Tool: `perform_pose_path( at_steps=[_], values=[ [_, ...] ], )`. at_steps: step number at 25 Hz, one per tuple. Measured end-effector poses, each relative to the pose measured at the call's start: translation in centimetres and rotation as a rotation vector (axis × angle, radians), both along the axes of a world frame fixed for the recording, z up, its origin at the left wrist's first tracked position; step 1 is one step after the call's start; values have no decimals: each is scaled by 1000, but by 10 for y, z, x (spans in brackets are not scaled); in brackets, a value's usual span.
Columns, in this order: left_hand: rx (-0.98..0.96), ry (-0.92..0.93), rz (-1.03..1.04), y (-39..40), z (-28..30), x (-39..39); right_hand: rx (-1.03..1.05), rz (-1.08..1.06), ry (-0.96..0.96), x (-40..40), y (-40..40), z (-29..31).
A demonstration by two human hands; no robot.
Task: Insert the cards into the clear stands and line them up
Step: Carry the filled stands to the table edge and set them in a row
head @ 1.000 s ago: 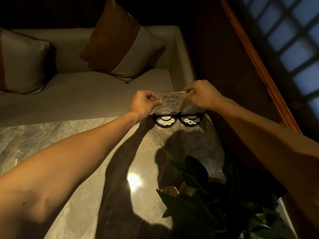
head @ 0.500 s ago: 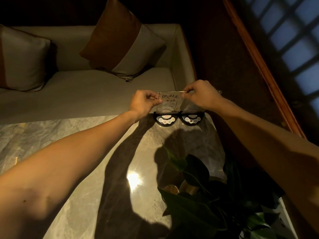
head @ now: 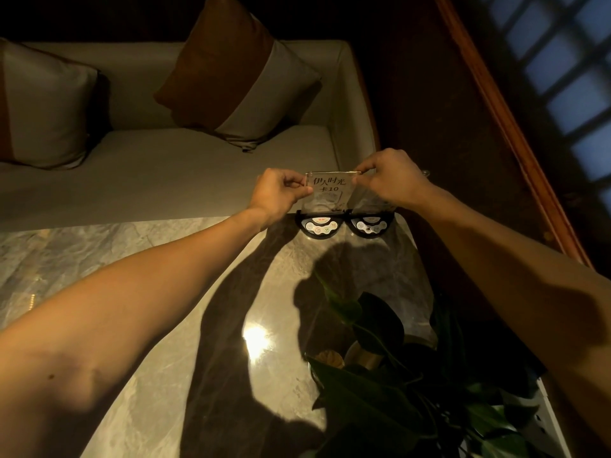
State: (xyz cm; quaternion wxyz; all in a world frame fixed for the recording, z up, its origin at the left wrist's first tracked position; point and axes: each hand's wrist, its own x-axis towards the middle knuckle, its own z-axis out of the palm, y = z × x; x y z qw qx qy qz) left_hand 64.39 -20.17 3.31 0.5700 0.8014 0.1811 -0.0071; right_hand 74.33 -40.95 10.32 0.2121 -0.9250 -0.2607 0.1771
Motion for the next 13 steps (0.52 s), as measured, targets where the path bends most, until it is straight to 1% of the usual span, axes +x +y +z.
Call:
perform_pose_path(
  at_steps=[9,13],
  values=[
    [72,-24,7,0,1,-3,7,47,-39,-5,0,5],
    [101,-34,42,2,-1,-4,-30,153,-126,-8,3,6]
  ],
)
